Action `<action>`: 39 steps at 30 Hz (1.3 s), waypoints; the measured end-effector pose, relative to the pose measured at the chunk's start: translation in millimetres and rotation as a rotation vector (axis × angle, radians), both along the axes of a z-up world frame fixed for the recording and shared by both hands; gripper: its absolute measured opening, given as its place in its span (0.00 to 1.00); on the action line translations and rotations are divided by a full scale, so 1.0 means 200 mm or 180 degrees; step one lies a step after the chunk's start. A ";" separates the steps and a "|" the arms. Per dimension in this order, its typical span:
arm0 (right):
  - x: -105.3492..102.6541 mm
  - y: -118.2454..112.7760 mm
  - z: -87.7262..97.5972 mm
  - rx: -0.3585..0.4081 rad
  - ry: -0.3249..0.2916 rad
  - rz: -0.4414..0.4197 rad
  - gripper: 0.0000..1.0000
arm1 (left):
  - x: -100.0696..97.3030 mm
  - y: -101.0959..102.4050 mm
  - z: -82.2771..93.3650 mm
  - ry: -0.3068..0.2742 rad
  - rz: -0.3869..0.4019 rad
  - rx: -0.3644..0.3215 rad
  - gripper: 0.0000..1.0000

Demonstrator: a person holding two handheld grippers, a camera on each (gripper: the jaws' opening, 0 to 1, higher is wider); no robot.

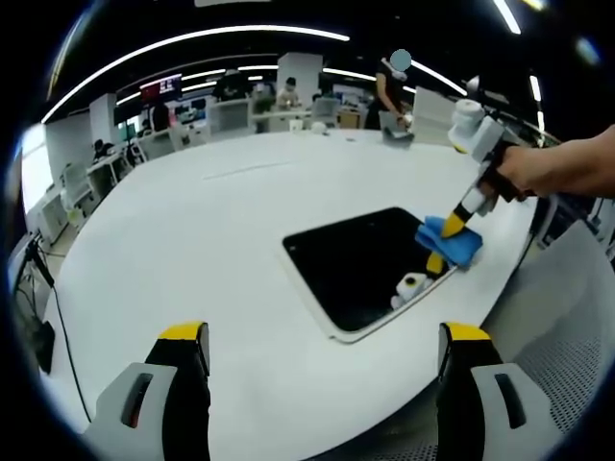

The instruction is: Wipe the mirror surface with the cleaning cloth until all visible marks leave the cleaned area.

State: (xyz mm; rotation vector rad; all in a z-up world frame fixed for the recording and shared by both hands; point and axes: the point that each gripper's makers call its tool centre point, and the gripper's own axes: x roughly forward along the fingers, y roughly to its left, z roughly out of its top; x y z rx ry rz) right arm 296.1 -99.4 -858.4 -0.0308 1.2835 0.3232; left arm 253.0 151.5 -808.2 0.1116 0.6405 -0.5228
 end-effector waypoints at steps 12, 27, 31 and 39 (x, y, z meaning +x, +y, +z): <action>-0.06 0.00 -0.01 0.0034 0.0040 -0.0021 0.02 | 0.00 0.00 0.00 -0.0009 0.0015 -0.0016 0.99; -0.12 0.00 0.00 0.0088 0.0052 -0.0093 0.02 | 0.00 0.00 0.01 -0.0021 0.0027 -0.0030 0.99; -0.13 0.00 -0.01 0.0094 0.0069 -0.0098 0.02 | 0.00 0.00 0.00 -0.0010 0.0015 -0.0030 0.99; -0.15 0.00 -0.01 0.0090 0.0057 -0.0091 0.02 | 0.00 0.01 0.00 -0.0007 0.0036 -0.0030 0.99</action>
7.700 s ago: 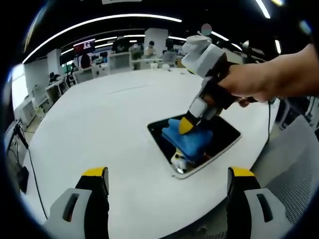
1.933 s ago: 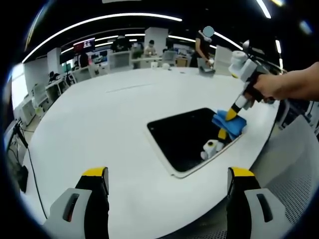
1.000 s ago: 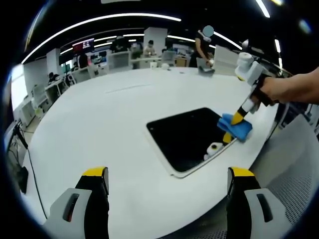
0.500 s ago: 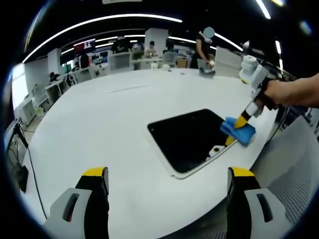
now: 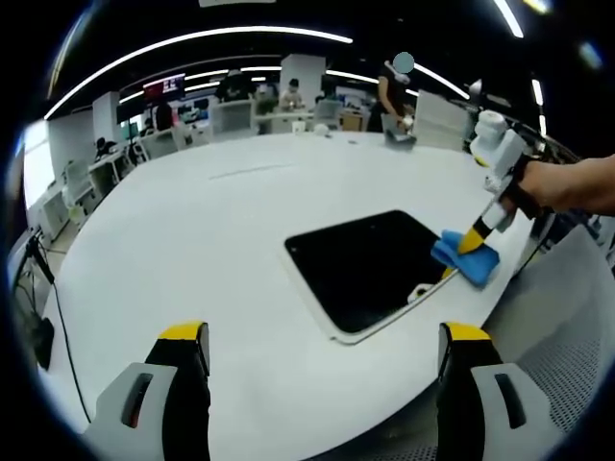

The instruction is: Wipe the mirror surface with the cleaning cloth until all visible marks leave the cleaned area.

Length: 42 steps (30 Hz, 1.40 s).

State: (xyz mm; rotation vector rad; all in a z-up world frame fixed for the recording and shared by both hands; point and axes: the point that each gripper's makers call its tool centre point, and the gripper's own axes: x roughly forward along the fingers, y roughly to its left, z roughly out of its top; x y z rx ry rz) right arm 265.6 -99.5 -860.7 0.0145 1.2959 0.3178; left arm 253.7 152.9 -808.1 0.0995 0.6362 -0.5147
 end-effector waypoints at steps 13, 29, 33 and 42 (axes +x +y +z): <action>0.00 0.00 0.00 -0.0005 0.0004 -0.0007 0.02 | -0.01 -0.01 -0.01 0.0019 -0.0016 0.0025 0.99; -0.01 0.07 0.02 -0.0017 -0.0026 0.0038 0.02 | -0.01 -0.01 0.00 0.0002 -0.0046 0.0045 0.99; -0.01 0.08 0.02 -0.0015 -0.0026 0.0027 0.02 | 0.00 -0.01 0.00 -0.0002 -0.0051 0.0056 0.99; 0.00 0.13 0.02 0.0042 -0.0024 -0.0035 0.02 | -0.01 -0.01 -0.01 0.0009 -0.0063 0.0077 0.99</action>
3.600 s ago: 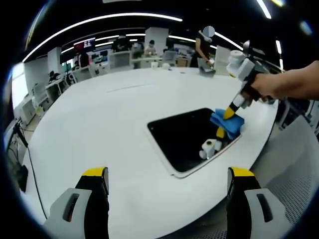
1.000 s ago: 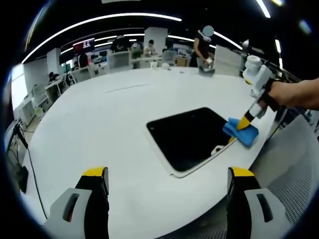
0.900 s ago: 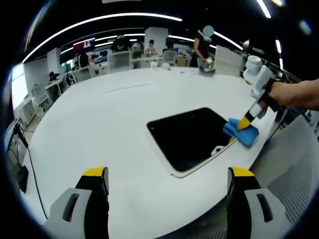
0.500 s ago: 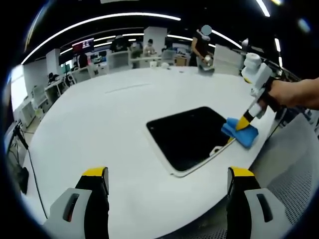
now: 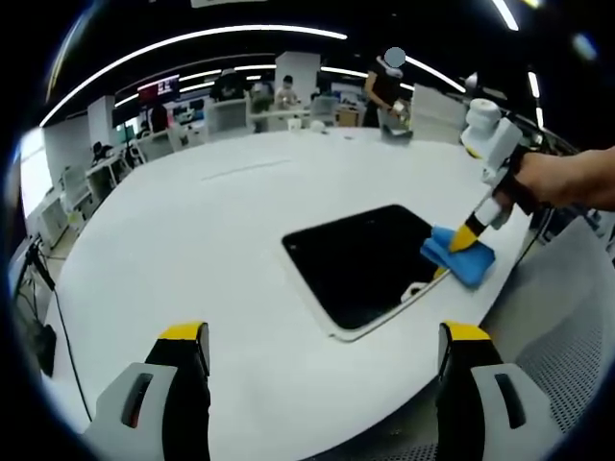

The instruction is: Wipe the mirror surface with the cleaning cloth until all visible marks leave the cleaned area.

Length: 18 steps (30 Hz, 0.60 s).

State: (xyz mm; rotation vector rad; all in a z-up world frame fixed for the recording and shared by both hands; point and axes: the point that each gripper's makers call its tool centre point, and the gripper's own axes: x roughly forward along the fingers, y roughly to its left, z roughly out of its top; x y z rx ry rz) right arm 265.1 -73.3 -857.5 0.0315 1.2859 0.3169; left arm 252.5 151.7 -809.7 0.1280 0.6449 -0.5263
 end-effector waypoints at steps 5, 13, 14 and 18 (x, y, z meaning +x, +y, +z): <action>0.01 0.02 -0.01 -0.0013 0.0011 0.0009 0.02 | 0.00 0.00 0.00 -0.0008 0.0008 -0.0003 0.99; 0.00 0.08 0.00 -0.0009 -0.0005 0.0052 0.02 | 0.00 0.00 0.00 -0.0008 0.0011 -0.0010 0.99; 0.00 0.09 0.00 -0.0013 -0.0009 0.0065 0.02 | 0.00 0.00 0.00 0.0002 0.0026 -0.0028 0.99; 0.01 0.11 0.00 0.0007 -0.0010 0.0082 0.02 | 0.00 0.00 0.00 0.0001 0.0017 -0.0026 1.00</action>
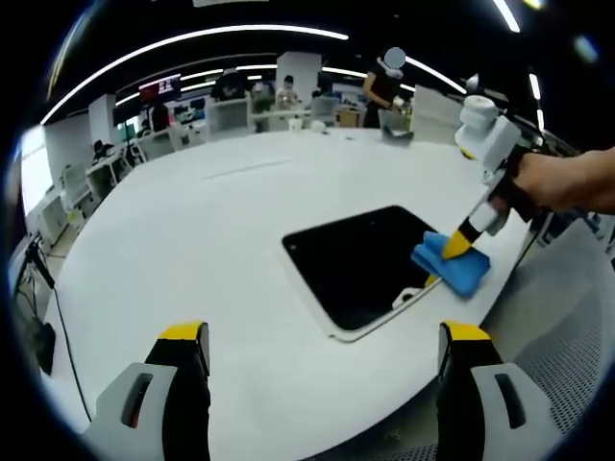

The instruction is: Wipe the mirror surface with the cleaning cloth until all visible marks leave the cleaned area.

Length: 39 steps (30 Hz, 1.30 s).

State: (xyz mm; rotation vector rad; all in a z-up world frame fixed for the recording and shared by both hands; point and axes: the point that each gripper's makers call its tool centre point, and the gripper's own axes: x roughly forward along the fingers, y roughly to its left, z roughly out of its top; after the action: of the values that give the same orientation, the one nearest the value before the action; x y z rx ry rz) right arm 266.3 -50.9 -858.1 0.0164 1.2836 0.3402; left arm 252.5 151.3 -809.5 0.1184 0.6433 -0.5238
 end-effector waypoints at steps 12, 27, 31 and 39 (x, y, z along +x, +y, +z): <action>0.00 0.11 0.00 0.0058 0.0038 0.0010 0.02 | -0.01 -0.02 -0.01 -0.0003 -0.0091 0.0030 1.00; 0.00 0.18 0.00 0.0071 0.0049 0.0025 0.02 | -0.01 -0.02 -0.01 0.0010 -0.0119 0.0040 1.00; 0.00 0.20 0.00 0.0074 0.0054 0.0022 0.02 | -0.01 -0.02 -0.01 0.0006 -0.0111 0.0031 1.00; 0.00 0.22 0.00 0.0082 0.0065 0.0008 0.02 | -0.03 0.00 -0.04 0.0144 -0.0080 0.0166 1.00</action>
State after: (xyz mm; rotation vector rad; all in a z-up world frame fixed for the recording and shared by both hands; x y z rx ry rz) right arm 265.4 -6.0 -857.8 0.0403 1.2993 0.3596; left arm 246.9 152.2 -818.3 0.1644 0.7006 -0.5354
